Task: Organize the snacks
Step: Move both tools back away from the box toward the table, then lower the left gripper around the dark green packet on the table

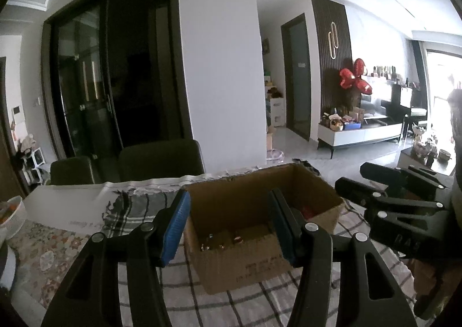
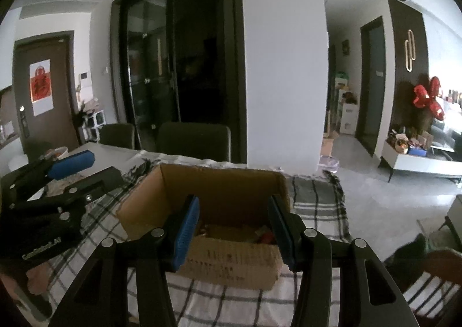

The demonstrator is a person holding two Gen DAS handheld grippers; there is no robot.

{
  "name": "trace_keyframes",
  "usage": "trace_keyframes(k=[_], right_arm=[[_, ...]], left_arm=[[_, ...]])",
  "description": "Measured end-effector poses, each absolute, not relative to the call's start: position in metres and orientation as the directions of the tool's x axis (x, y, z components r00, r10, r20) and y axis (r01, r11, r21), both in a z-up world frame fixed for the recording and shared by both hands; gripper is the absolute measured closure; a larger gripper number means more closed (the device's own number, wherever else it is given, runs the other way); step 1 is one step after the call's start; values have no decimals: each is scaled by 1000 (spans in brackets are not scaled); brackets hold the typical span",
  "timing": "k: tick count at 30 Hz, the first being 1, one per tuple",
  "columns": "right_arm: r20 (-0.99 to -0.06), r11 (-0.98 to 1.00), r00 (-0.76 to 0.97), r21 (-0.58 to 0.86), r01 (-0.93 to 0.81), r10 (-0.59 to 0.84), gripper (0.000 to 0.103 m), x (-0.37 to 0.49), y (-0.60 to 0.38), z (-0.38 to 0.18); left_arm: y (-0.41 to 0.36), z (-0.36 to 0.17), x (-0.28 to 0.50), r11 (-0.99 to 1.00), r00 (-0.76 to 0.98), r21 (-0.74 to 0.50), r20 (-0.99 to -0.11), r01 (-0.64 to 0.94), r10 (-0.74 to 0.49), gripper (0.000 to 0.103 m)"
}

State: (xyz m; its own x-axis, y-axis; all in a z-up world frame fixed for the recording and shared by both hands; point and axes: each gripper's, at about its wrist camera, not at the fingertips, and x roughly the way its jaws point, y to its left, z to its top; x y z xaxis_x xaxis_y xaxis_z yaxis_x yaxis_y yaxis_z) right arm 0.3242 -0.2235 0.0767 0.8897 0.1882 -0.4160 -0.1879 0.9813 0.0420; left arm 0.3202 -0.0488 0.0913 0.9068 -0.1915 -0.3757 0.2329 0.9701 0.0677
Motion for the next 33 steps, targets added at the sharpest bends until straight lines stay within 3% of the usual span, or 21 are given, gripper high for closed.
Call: trace_keyframes(k=[14, 22, 33], right_arm=[[-437, 986, 884, 72, -149, 166, 47, 264, -229, 60], [-498, 989, 854, 83, -122, 147, 47, 229, -230, 40], [-634, 990, 760, 79, -117, 140, 47, 188, -223, -3]], left_arm=[[-52, 74, 257, 954, 900, 85, -366, 287, -238, 44], [-57, 51, 225, 921, 854, 96, -421, 377, -306, 44], [-75, 15, 192, 816, 772, 218, -516, 536, -370, 44]])
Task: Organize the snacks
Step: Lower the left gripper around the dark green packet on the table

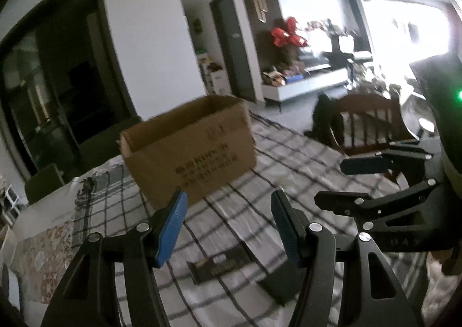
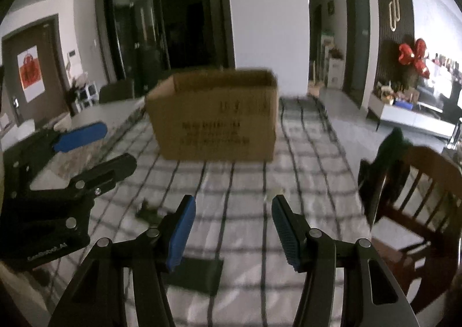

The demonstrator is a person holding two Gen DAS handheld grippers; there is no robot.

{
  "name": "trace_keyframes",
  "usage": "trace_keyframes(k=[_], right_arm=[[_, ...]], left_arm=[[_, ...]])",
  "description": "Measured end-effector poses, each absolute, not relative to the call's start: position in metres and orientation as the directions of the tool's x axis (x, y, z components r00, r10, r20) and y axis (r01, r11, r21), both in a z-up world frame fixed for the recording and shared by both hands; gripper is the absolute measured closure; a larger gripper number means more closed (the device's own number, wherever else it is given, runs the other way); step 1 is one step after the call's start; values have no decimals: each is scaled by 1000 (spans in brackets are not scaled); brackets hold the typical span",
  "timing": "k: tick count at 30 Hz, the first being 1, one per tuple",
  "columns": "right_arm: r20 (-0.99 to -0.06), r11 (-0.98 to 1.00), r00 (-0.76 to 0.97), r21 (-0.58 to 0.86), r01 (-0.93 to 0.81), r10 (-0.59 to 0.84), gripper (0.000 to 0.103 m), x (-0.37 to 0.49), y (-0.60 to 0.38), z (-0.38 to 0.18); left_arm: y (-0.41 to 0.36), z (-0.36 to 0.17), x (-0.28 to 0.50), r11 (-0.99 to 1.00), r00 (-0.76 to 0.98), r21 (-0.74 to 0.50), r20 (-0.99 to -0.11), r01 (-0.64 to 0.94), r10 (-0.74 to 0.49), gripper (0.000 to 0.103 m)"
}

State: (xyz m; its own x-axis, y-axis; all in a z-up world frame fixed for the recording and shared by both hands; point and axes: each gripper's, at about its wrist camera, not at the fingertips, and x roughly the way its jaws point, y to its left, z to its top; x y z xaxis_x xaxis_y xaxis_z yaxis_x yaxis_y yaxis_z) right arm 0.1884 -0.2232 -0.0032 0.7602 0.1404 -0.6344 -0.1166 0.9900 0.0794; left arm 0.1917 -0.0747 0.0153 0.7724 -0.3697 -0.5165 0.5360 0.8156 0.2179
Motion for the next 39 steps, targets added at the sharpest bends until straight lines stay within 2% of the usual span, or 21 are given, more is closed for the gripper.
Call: trace_keyframes(k=[8, 16, 28, 39], right_arm=[[-716, 992, 687, 72, -107, 126, 47, 170, -216, -35], [-759, 995, 644, 42, -95, 94, 47, 161, -210, -54], [-803, 998, 595, 7, -68, 46, 47, 161, -204, -72], [-818, 998, 573, 3, -63, 39, 47, 163, -201, -79]], left_arm=[[-85, -22, 182, 702, 661, 240, -623, 671, -419, 44], [-97, -52, 183, 574, 535, 226, -713, 787, -453, 44], [-110, -85, 192, 421, 399, 207, -802, 883, -445, 44], [-108, -95, 215, 428, 275, 51, -833, 902, -480, 44]])
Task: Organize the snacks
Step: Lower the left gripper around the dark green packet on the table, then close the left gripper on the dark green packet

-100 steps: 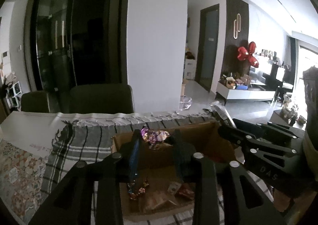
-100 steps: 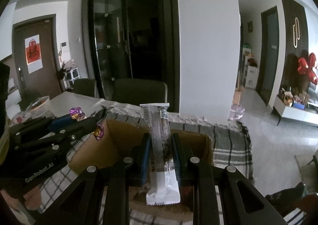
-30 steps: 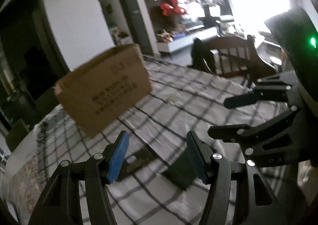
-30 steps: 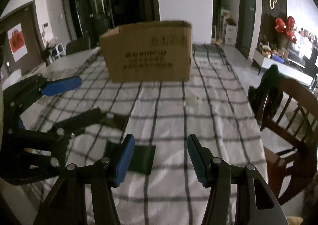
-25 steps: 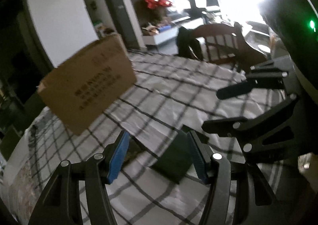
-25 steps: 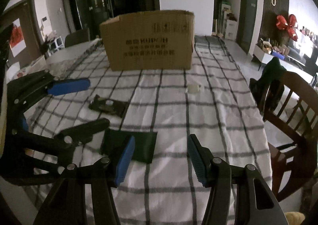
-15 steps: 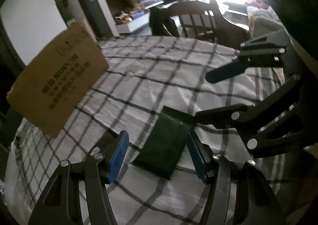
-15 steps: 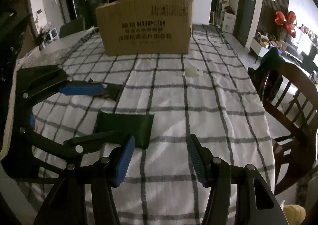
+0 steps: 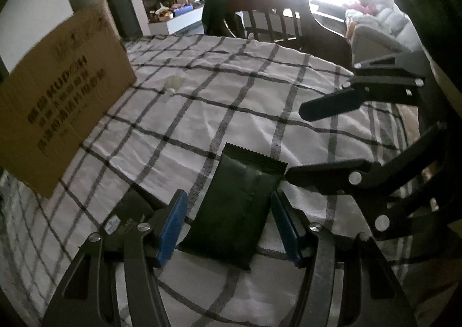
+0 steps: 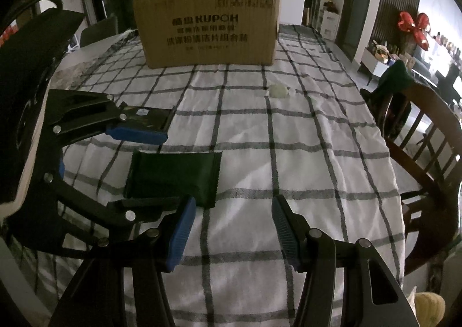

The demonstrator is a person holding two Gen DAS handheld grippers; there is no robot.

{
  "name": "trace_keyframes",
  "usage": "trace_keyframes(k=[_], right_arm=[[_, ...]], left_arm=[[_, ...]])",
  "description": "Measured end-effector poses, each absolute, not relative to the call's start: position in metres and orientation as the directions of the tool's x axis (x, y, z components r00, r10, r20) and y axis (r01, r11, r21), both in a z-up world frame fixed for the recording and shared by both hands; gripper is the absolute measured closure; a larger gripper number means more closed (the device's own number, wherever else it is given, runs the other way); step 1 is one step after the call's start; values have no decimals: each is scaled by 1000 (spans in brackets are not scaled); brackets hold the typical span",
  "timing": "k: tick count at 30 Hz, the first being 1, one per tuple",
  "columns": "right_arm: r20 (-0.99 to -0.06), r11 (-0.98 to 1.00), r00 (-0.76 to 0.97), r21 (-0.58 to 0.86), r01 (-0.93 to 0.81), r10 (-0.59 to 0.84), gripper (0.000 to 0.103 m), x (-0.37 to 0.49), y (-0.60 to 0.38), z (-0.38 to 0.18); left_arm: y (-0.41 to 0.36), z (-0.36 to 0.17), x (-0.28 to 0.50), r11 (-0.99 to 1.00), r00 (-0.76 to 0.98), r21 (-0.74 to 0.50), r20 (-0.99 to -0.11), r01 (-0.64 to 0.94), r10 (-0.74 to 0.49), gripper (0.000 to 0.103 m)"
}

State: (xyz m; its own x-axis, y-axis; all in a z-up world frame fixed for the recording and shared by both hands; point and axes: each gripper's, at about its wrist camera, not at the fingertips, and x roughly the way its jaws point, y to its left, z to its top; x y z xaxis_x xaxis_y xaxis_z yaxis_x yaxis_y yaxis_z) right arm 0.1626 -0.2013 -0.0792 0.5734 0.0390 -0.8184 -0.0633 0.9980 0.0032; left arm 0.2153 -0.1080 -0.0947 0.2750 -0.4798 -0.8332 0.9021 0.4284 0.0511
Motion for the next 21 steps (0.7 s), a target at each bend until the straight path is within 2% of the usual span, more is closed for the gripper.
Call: trace_keyframes(k=[4, 10, 21], right_arm=[[-821, 998, 569, 3, -69, 41, 47, 163, -199, -80], [-822, 998, 568, 8, -68, 45, 47, 162, -199, -80], [-803, 998, 593, 29, -63, 61, 47, 160, -203, -74]], left_arm=[[-105, -97, 220, 447, 234, -16, -834, 894, -499, 49], [-102, -96, 215, 470, 257, -11, -825, 883, -503, 54], [-91, -83, 215, 607, 318, -72, -800, 792, -509, 58]])
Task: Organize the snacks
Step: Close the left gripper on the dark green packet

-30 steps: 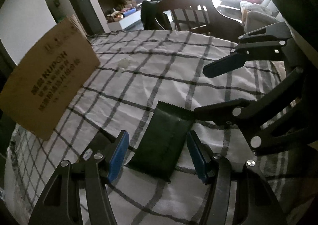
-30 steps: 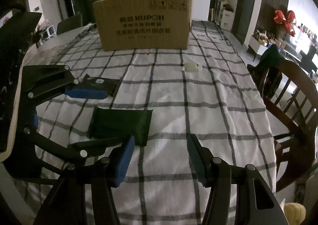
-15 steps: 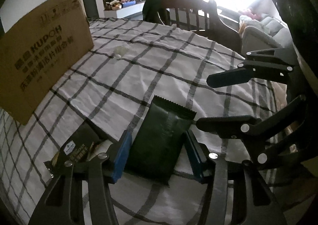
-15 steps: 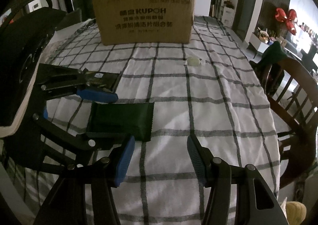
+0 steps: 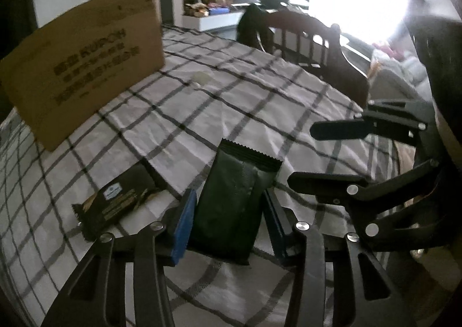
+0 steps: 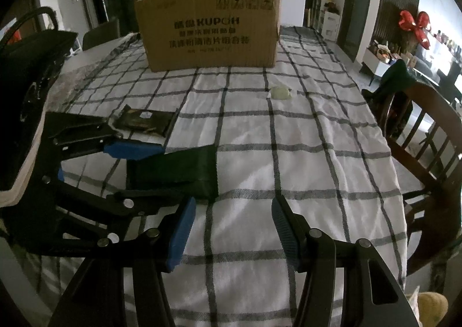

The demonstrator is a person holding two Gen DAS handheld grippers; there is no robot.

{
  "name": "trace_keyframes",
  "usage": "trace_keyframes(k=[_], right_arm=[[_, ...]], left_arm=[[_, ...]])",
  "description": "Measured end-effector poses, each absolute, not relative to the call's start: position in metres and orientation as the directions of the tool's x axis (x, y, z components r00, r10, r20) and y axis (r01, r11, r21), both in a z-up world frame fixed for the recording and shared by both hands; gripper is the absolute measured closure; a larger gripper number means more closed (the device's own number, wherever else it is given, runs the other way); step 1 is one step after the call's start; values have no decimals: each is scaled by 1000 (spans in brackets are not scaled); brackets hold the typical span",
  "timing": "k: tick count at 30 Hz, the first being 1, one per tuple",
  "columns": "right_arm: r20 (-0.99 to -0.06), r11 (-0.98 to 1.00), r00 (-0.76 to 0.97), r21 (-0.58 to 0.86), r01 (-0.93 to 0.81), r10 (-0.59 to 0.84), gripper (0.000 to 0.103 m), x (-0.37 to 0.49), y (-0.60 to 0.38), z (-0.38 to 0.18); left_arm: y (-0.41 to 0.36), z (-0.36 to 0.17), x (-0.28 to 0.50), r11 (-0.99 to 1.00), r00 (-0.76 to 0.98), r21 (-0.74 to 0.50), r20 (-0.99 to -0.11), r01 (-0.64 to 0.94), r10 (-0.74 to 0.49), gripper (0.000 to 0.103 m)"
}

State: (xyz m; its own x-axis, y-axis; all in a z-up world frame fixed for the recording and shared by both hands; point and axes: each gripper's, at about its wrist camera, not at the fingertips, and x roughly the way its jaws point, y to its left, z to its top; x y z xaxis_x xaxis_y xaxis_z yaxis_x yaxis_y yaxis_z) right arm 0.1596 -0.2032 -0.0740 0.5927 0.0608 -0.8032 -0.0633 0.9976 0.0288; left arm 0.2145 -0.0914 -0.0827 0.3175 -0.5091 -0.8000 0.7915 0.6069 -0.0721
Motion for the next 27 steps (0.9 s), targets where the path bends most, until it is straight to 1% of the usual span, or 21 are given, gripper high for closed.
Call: trace_keyframes(k=[2, 3, 4, 6, 9, 11, 12, 13, 15, 16, 27], right_arm=[[-799, 998, 598, 31, -59, 60, 47, 160, -205, -72], [-797, 998, 600, 33, -60, 63, 47, 160, -206, -72], [-795, 998, 603, 36, -60, 65, 47, 161, -206, -71], [-791, 997, 608, 39, -61, 68, 47, 163, -208, -70], [-780, 998, 623, 29, -57, 58, 47, 166, -211, -67], [-780, 998, 624, 31, -50, 55, 47, 168, -214, -66], [-775, 998, 629, 37, -41, 55, 47, 167, -217, -64], [-774, 999, 631, 38, -36, 52, 47, 166, -219, -64], [-774, 999, 632, 35, -21, 41, 47, 165, -222, -64], [-775, 999, 630, 41, -19, 44, 47, 164, -223, -65], [-806, 999, 591, 43, 25, 20, 47, 160, -235, -78]], left_arm=[[-90, -80, 215, 628, 329, -85, -793, 774, -513, 61], [-89, -78, 215, 638, 340, -86, -788, 765, -513, 75], [-89, -77, 216, 648, 349, -82, -788, 757, -508, 98], [-89, -77, 221, 668, 346, -106, -789, 737, -508, 98], [-91, -79, 221, 681, 352, -107, -791, 725, -500, 98], [-94, -78, 218, 680, 343, -115, -795, 724, -500, 84], [-95, -76, 215, 677, 350, -107, -792, 728, -501, 63], [-95, -73, 211, 679, 377, -82, -779, 730, -500, 52], [-96, -70, 206, 681, 420, -39, -761, 732, -495, 49], [-98, -70, 206, 673, 415, -36, -763, 739, -496, 49], [-113, -85, 213, 639, 340, -68, -801, 766, -493, 49]])
